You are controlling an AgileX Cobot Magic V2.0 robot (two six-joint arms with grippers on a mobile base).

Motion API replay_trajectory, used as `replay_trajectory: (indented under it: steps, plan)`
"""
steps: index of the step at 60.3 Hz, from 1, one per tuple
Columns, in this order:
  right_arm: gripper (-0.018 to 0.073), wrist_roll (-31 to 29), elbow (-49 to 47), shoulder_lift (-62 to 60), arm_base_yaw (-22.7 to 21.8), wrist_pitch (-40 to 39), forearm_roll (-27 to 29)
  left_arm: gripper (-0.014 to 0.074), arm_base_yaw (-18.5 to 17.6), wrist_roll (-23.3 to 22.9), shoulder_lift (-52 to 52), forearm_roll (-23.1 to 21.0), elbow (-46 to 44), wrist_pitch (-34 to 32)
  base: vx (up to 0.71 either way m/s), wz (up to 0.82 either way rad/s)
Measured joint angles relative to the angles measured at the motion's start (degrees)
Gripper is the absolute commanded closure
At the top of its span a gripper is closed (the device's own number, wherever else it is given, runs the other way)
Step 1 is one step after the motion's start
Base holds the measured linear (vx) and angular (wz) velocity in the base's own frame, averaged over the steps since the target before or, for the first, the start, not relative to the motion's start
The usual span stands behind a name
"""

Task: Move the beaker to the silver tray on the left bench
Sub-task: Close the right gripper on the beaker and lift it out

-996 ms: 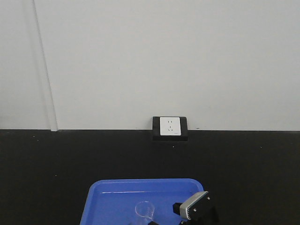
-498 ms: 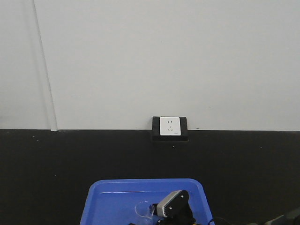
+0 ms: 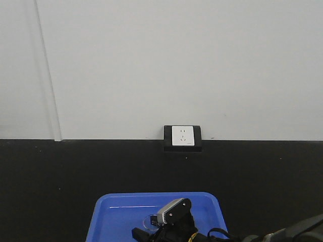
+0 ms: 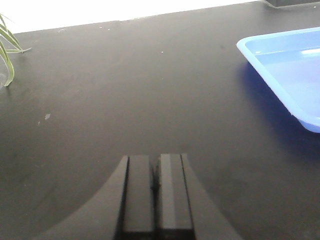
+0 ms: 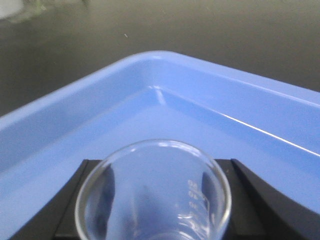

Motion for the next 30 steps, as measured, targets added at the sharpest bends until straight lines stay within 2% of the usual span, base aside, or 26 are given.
replay_trajectory:
  steps: [11,22,30]
  plan:
    - [0.0575,3.44,0.0,-8.21,0.0,12.55,-4.19,0.0595,0.0,0.0,0.0,0.0,0.0,0.0,0.0,0.0]
    - [0.0573,13.0,1.18,-25.41,-0.05,33.11,-11.48,0.0595,0.0,0.0,0.0,0.0,0.0,0.0,0.0,0.0]
    - [0.0573,16.02,7.37,-38.79,-0.05,38.63,-14.48,0.0595,0.0,0.0,0.0,0.0,0.0,0.0,0.0,0.0]
